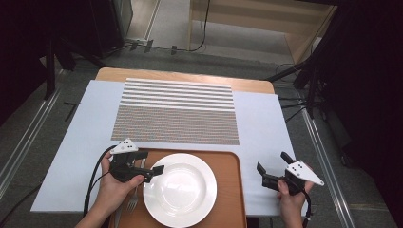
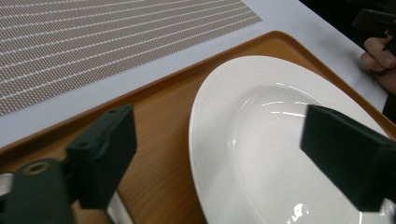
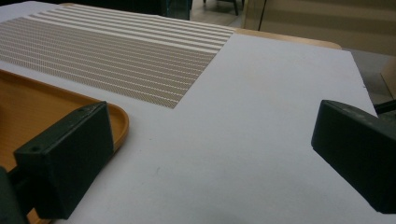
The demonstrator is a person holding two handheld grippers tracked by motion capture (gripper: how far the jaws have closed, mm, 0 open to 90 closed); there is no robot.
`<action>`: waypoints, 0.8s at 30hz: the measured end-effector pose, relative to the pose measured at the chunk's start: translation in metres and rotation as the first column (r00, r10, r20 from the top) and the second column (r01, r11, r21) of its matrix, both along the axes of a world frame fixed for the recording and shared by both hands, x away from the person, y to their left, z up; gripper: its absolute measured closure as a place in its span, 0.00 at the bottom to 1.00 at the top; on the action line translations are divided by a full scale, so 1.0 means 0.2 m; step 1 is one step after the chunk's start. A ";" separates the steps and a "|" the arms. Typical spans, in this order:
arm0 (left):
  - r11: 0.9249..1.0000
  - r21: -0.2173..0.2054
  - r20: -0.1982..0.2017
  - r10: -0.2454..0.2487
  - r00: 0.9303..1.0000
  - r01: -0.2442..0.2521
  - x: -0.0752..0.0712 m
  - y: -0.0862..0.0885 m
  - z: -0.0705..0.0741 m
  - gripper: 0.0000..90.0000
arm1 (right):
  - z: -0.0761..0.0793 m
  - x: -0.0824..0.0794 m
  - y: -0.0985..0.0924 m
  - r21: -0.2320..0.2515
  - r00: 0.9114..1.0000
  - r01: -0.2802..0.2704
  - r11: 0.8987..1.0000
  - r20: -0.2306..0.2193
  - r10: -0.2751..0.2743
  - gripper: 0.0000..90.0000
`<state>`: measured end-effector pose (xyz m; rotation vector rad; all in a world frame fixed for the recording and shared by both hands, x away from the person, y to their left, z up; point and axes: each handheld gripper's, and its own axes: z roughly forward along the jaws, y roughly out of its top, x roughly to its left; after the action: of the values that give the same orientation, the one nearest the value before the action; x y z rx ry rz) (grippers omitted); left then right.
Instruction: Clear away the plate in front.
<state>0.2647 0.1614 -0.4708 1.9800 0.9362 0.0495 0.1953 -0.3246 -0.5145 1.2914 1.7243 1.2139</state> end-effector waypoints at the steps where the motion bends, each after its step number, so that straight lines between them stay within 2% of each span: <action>1: 1.000 0.008 0.012 0.003 1.000 -0.003 0.00 0.00 0.00 0.00 | 0.00 0.00 0.00 0.000 1.000 0.000 1.000 0.000 0.000 0.00; 5: 1.000 -0.011 0.033 -0.008 0.999 0.008 0.00 0.02 0.01 0.00 | 0.00 0.00 0.00 -0.001 1.000 0.001 1.000 -0.001 -0.001 0.00; 15: 0.999 -0.047 0.082 0.031 0.996 -0.027 0.01 0.10 0.03 0.00 | 0.00 0.00 0.00 0.003 1.000 0.002 1.000 -0.002 -0.002 0.00; 18: 0.998 -0.048 0.106 0.049 0.993 -0.045 0.01 0.14 0.03 0.00 | 0.00 0.00 0.00 0.002 1.000 0.002 1.000 -0.002 -0.002 0.00; 24: 0.998 -0.050 0.147 0.056 0.988 -0.049 0.01 0.19 0.04 0.00 | 0.00 0.00 0.00 0.000 1.000 0.002 1.000 -0.003 -0.002 0.00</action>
<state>0.2663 0.2001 -0.4621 1.8818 0.8853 0.2005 0.1957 -0.3245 -0.5148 1.2949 1.7245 1.2112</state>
